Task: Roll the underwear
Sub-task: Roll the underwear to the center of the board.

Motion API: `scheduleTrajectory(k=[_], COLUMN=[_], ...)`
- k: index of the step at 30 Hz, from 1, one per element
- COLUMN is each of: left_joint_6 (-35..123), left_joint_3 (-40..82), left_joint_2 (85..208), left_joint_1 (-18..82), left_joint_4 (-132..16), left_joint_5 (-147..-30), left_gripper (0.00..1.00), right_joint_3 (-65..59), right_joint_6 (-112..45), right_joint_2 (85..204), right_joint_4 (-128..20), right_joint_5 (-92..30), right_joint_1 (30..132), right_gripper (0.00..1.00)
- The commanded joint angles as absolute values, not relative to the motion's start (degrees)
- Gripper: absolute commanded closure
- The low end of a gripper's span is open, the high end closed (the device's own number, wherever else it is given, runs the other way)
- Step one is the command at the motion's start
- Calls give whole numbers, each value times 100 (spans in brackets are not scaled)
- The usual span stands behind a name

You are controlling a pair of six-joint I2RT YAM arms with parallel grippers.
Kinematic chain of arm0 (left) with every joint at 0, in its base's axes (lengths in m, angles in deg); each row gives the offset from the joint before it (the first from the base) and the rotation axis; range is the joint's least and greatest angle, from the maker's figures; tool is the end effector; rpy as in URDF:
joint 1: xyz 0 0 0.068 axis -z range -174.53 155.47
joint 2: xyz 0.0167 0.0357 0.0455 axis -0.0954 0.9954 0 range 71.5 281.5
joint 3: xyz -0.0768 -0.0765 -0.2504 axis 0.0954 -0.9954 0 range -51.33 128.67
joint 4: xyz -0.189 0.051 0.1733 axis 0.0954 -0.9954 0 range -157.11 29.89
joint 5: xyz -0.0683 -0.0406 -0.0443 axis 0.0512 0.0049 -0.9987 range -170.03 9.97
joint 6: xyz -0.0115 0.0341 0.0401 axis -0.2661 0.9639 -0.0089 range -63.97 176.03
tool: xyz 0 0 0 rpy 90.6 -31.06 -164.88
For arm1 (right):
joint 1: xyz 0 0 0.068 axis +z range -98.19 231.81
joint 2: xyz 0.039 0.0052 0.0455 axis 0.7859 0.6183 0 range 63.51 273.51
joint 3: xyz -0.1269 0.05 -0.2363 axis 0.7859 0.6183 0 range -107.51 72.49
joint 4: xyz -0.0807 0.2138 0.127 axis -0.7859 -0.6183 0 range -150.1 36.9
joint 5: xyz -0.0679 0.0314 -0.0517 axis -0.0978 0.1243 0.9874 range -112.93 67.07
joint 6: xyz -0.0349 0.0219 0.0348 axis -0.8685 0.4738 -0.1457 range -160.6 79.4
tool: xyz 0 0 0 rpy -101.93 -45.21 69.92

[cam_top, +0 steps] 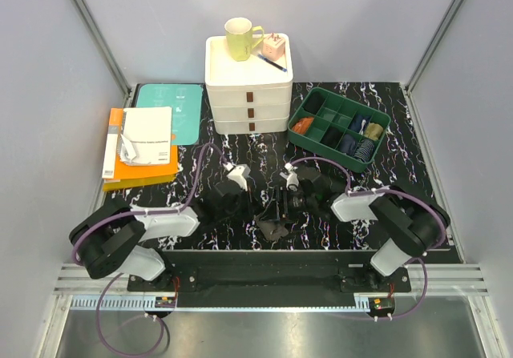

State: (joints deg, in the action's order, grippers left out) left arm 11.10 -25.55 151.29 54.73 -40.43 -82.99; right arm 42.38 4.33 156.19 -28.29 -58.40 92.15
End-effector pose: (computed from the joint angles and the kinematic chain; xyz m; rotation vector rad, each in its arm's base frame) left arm 0.1659 -0.1953 0.1487 0.1204 2.3423 -0.9485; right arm 0.2001 0.1969 0.1244 -0.2911 2.5080 1.4151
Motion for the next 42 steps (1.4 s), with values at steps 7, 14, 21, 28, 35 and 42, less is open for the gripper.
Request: scheduleTrajectory(k=[7,14,21,28,35,42], left_joint_6=[1621,1701,1710,1718,1710,1666], left_joint_3=[-2382,-2356,-2330,-2295,-2259,-2180], left_joint_2=[15342,15306,15289,15262,15262,15262], left_joint_1=[5890,6102,6234,6339,6410,6471], left_joint_4=[-4728,-4702,-4728,-4763,-4798,-4878], left_joint_5=[-7810,-7625,-7485,-7388,-7335,-7274], left_gripper=[100,100,100,100,100,100], right_joint_3=[3944,4426,5033,5561,5570,5193], right_joint_6=[-342,272,835,1284,1451,1048], right_joint_2=[13902,12943,12662,13055,13882,13971], right_joint_4=[-5116,-5653,-5469,-4205,-3088,-3517], right_joint_5=[-4221,-4077,-4051,-4367,-4736,-4851], right_joint_1=[9224,9224,9224,9233,9224,9232], right_gripper=[20,6,2,1,2,7])
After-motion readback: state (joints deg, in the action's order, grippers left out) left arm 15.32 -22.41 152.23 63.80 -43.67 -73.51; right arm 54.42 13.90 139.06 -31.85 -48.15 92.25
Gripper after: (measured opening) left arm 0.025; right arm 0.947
